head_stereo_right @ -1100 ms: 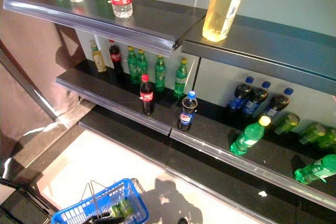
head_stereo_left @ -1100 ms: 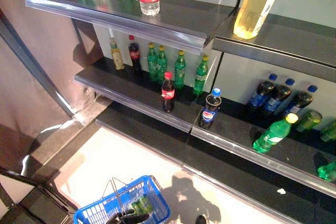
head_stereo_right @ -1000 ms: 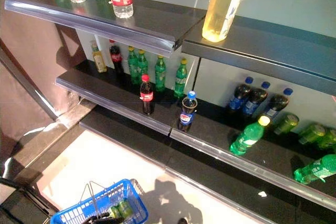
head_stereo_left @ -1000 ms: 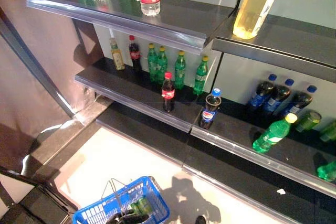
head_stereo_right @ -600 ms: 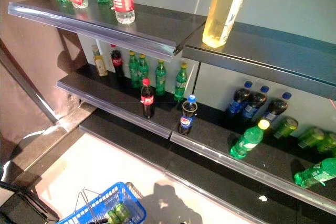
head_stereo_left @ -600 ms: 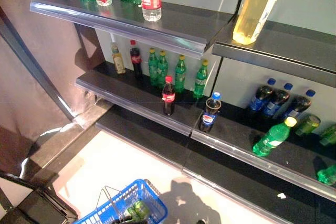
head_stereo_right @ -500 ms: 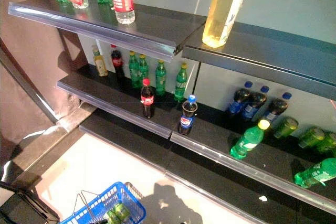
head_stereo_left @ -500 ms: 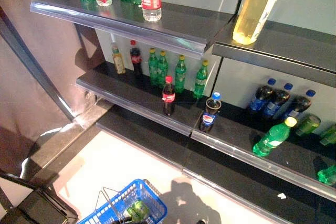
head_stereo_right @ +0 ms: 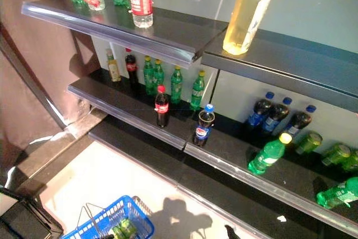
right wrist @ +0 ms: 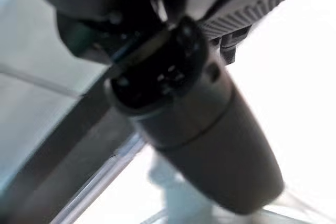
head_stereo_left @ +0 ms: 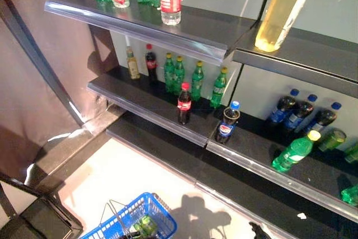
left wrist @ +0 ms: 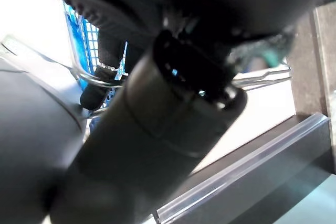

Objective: Pick up the drink and place into the basket.

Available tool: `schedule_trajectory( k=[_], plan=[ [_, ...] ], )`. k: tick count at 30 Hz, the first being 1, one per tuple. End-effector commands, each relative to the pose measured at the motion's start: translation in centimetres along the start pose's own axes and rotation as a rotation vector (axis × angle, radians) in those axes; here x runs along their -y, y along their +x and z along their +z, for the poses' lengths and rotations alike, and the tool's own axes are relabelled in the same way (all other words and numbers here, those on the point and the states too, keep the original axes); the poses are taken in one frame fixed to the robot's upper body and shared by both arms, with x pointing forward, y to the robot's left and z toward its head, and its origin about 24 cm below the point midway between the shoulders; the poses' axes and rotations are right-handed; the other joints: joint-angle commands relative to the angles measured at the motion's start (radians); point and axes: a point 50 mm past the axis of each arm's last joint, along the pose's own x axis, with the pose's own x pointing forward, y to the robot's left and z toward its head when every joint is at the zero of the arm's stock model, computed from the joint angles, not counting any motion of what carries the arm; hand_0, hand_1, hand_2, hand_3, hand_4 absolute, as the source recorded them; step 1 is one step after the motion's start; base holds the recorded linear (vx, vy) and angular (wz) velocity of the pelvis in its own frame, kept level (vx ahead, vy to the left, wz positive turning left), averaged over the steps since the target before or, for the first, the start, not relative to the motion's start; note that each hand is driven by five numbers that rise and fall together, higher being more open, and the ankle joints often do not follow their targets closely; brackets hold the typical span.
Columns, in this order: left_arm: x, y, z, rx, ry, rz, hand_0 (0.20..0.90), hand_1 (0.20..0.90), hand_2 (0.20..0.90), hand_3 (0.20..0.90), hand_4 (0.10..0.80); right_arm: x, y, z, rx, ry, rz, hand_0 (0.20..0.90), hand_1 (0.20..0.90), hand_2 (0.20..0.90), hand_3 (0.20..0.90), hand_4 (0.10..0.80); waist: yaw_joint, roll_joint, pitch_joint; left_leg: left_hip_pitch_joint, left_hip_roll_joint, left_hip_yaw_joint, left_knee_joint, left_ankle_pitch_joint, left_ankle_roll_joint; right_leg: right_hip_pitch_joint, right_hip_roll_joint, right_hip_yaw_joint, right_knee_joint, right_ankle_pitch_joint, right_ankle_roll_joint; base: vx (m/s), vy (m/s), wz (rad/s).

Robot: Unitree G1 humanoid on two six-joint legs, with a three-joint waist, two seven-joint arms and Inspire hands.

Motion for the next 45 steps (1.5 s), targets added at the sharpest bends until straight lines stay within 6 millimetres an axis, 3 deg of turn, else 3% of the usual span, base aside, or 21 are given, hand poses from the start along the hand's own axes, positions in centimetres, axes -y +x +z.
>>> schedule_trajectory(
  k=[1, 2, 3, 5, 9, 10, 11, 12, 13, 15, 22, 26, 31, 39, 45],
  plan=[
    [1.3, 0.1, 1.9, 0.081, 0.098, -0.056, 0.3, 0.3, 0.3, 0.2, 0.1, 4.9, 1.4, 10.5, 0.437, 0.013, -0.183, 0.9, 0.9, 0.9, 0.9, 0.8, 0.031, -0.027, 0.031, -0.036, 0.029, -0.05, 0.012, 0.008, -0.03, 0.053, -0.071, 0.004, 0.013, -0.037, 0.073, 0.0, 0.0, 0.0],
    [1.4, 0.1, 1.7, 0.08, 0.099, -0.057, 0.3, 0.3, 0.3, 0.2, 0.1, 5.4, 1.2, 11.7, 0.475, 0.021, -0.193, 0.9, 0.9, 0.9, 0.9, 0.8, 0.032, -0.027, 0.031, -0.035, 0.029, -0.051, 0.012, 0.007, -0.03, 0.055, -0.071, 0.004, 0.013, -0.038, 0.072, 0.033, 0.002, 0.02],
    [1.4, 0.0, 1.2, 0.076, 0.099, -0.056, 0.3, 0.3, 0.3, 0.2, 0.1, 6.5, 0.7, 14.1, 0.563, 0.053, -0.197, 0.9, 0.9, 0.9, 0.9, 0.8, 0.034, -0.026, 0.03, -0.034, 0.028, -0.052, 0.014, 0.005, -0.031, 0.055, -0.071, 0.004, 0.013, -0.04, 0.07, 0.0, 0.0, 0.0],
    [1.0, 0.0, 1.0, 0.079, 0.073, -0.055, 0.3, 0.3, 0.3, 0.2, 0.1, 6.5, -0.6, 14.4, 0.698, 0.029, -0.226, 0.9, 0.9, 0.9, 0.9, 0.8, 0.016, -0.023, 0.03, -0.037, 0.034, -0.039, 0.015, 0.006, -0.032, 0.046, -0.067, 0.015, 0.016, -0.039, 0.071, -0.011, 0.016, 0.04],
    [1.5, -0.2, 0.5, 0.082, 0.0, -0.05, 0.3, 0.3, 0.3, 0.2, 0.1, 8.5, -6.4, 18.6, 1.046, 0.031, -0.38, 0.9, 0.9, 0.9, 0.9, 0.8, -0.037, -0.011, 0.038, -0.031, 0.033, -0.02, 0.017, 0.002, -0.023, 0.035, -0.066, 0.043, 0.019, -0.038, 0.078, -0.027, 0.039, 0.06],
    [1.5, -0.3, 0.4, 0.082, -0.005, -0.049, 0.3, 0.3, 0.3, 0.2, 0.1, 8.9, -7.2, 19.1, 1.069, 0.028, -0.398, 0.9, 0.9, 0.9, 0.9, 0.8, -0.04, -0.01, 0.038, -0.03, 0.033, -0.018, 0.017, 0.001, -0.023, 0.035, -0.065, 0.045, 0.019, -0.038, 0.078, -0.01, 0.027, -0.03],
    [1.5, -0.4, -0.1, 0.08, -0.025, -0.045, 0.3, 0.3, 0.3, 0.2, 0.1, 10.1, -9.2, 19.9, 1.163, 0.042, -0.461, 0.9, 0.9, 0.9, 0.9, 0.8, -0.054, -0.008, 0.04, -0.027, 0.035, -0.012, 0.015, 0.001, -0.022, 0.033, -0.064, 0.054, 0.019, -0.038, 0.08, -0.001, 0.017, -0.06],
    [1.5, -0.4, -0.2, 0.079, -0.026, -0.046, 0.3, 0.3, 0.3, 0.2, 0.1, 10.2, -9.5, 19.9, 1.17, 0.044, -0.468, 0.9, 0.9, 0.9, 0.9, 0.8, -0.054, -0.007, 0.04, -0.026, 0.035, -0.011, 0.015, 0.001, -0.022, 0.033, -0.063, 0.055, 0.019, -0.038, 0.08, 0.011, 0.039, -0.1],
    [1.4, -0.5, -0.9, 0.073, -0.053, -0.04, 0.3, 0.3, 0.3, 0.2, 0.1, 11.8, -12.0, 20.3, 1.273, 0.083, -0.552, 0.9, 0.9, 0.9, 0.9, 0.8, -0.073, -0.004, 0.039, -0.022, 0.038, 0.001, 0.013, 0.0, -0.022, 0.031, -0.061, 0.066, 0.019, -0.04, 0.081, 0.014, 0.034, -0.12],
    [1.2, -0.6, -1.4, 0.069, -0.07, -0.04, 0.3, 0.3, 0.3, 0.2, 0.1, 12.8, -13.7, 20.4, 1.348, 0.126, -0.635, 0.9, 0.9, 0.9, 0.9, 0.8, -0.083, -0.001, 0.04, -0.019, 0.042, 0.01, 0.014, 0.0, -0.022, 0.027, -0.061, 0.071, 0.021, -0.042, 0.082, 0.017, 0.035, -0.08],
    [1.3, -0.7, -2.2, 0.061, -0.073, -0.046, 0.3, 0.3, 0.3, 0.2, 0.1, 14.8, -15.5, 20.3, 1.41, 0.32, -0.83, 0.9, 0.9, 0.9, 0.9, 0.8, -0.085, 0.003, 0.052, -0.036, 0.052, 0.021, 0.046, -0.006, -0.023, 0.008, -0.062, 0.067, 0.056, -0.06, 0.073, 0.023, 0.018, -0.15],
    [2.0, -0.6, -1.7, 0.071, -0.039, -0.064, 0.3, 0.3, 0.3, 0.2, 0.1, 15.7, -15.5, 20.9, 1.41, 0.448, -0.933, 0.9, 0.9, 0.9, 0.9, 0.8, -0.074, 0.004, 0.089, -0.1, 0.054, 0.004, 0.138, -0.016, -0.02, -0.047, -0.059, 0.062, 0.148, -0.093, 0.044, -0.02, 0.016, -0.04],
    [3.3, -0.3, 1.2, 0.151, -0.029, -0.107, 0.3, 0.3, 0.3, 0.2, 0.1, 16.9, -15.8, 23.7, 1.477, 0.517, -0.972, 0.9, 0.9, 0.9, 0.9, 0.8, -0.057, 0.01, 0.189, -0.225, 0.042, -0.038, 0.267, -0.028, -0.017, -0.148, -0.065, 0.06, 0.271, -0.127, 0.012, -0.157, 0.032, 0.06],
    [5.7, -0.5, 5.9, 0.294, -0.038, -0.174, 0.3, 0.3, 0.3, 0.2, 0.1, 18.7, -16.5, 27.9, 1.524, 0.594, -1.111, 0.9, 0.9, 0.9, 0.9, 0.8, -0.027, 0.035, 0.342, -0.405, 0.007, -0.096, 0.367, 0.014, -0.017, -0.305, -0.072, 0.05, 0.383, -0.133, -0.025, -0.151, 0.054, 0.06],
    [7.1, -0.9, 8.4, 0.365, -0.036, -0.225, 0.3, 0.3, 0.3, 0.2, 0.1, 20.8, -16.8, 29.5, 1.49, 0.665, -1.243, 0.9, 0.9, 0.9, 0.9, 0.8, -0.017, 0.056, 0.413, -0.497, -0.019, -0.111, 0.413, 0.032, -0.01, -0.387, -0.076, 0.05, 0.422, -0.13, -0.032, -0.099, 0.048, 0.03]
  ],
)
